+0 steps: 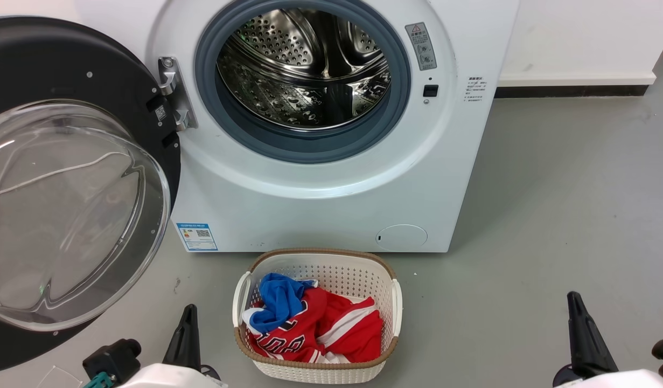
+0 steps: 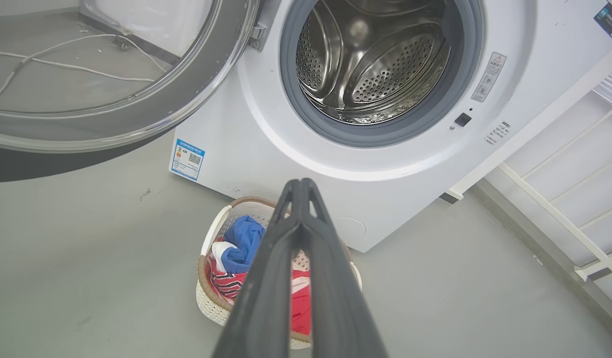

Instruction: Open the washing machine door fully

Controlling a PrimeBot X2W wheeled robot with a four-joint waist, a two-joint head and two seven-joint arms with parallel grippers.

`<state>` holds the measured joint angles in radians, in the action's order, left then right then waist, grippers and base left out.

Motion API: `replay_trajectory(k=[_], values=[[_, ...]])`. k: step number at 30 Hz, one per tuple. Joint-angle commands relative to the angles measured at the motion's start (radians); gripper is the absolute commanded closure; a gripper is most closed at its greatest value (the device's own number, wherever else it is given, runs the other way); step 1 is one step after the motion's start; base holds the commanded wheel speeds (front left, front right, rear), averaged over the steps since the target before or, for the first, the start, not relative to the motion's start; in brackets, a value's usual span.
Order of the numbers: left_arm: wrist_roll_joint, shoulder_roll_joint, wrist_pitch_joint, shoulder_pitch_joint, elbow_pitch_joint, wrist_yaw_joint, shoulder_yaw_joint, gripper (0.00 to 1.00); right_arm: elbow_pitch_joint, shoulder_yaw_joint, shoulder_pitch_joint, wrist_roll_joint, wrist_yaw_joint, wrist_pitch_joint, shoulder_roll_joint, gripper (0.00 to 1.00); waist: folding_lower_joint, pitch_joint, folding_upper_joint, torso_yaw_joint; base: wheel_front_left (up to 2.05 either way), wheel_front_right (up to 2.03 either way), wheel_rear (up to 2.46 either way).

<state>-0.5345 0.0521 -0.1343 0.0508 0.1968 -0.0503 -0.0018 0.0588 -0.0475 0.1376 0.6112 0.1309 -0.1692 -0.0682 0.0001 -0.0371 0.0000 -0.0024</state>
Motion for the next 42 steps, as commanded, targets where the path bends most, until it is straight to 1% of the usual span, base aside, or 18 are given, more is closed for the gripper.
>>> replay_trajectory(k=[1, 3, 4, 11, 12, 26, 42], values=[[-0.043, 0.000, 0.007, -0.033, -0.010, -0.006, 0.006, 1.00, -0.005, 0.002, -0.037, 0.046, 0.000, 0.009, -0.010, 1.00, -0.0001, 0.001, 0.0000, 0.000, 0.00, 0.00, 0.00], [-0.059, 0.000, 0.011, -0.035, -0.009, -0.007, 0.008, 1.00, -0.002, 0.002, -0.040, 0.062, 0.000, 0.012, -0.011, 1.00, -0.0001, 0.001, 0.0000, 0.000, 0.00, 0.00, 0.00], [-0.091, 0.000, 0.019, -0.039, -0.007, -0.010, 0.011, 1.00, 0.004, 0.002, -0.046, 0.095, 0.000, 0.019, -0.012, 1.00, -0.0001, 0.002, 0.0000, 0.000, 0.00, 0.00, 0.00], [-0.198, -0.001, 0.044, -0.054, -0.001, -0.018, 0.023, 1.00, 0.022, 0.003, -0.069, 0.200, 0.000, 0.041, -0.015, 1.00, -0.0001, 0.005, 0.0000, 0.000, 0.00, 0.00, 0.00], [-0.198, -0.001, 0.044, -0.054, -0.001, -0.018, 0.023, 1.00, 0.022, 0.003, -0.069, 0.200, 0.000, 0.041, -0.015, 1.00, -0.0001, 0.005, 0.0000, 0.000, 0.00, 0.00, 0.00], [-0.392, -0.001, 0.089, -0.078, 0.009, -0.032, 0.044, 1.00, 0.057, 0.001, -0.109, 0.387, 0.000, 0.083, -0.018, 1.00, -0.0001, 0.010, 0.0000, 0.001, 0.00, 0.00, 0.00], [-0.583, -0.001, 0.134, -0.105, 0.020, -0.047, 0.064, 1.00, 0.092, -0.005, -0.150, 0.570, 0.000, 0.128, -0.018, 1.00, -0.0001, 0.017, 0.0000, 0.001, 0.00, 0.00, 0.00]])
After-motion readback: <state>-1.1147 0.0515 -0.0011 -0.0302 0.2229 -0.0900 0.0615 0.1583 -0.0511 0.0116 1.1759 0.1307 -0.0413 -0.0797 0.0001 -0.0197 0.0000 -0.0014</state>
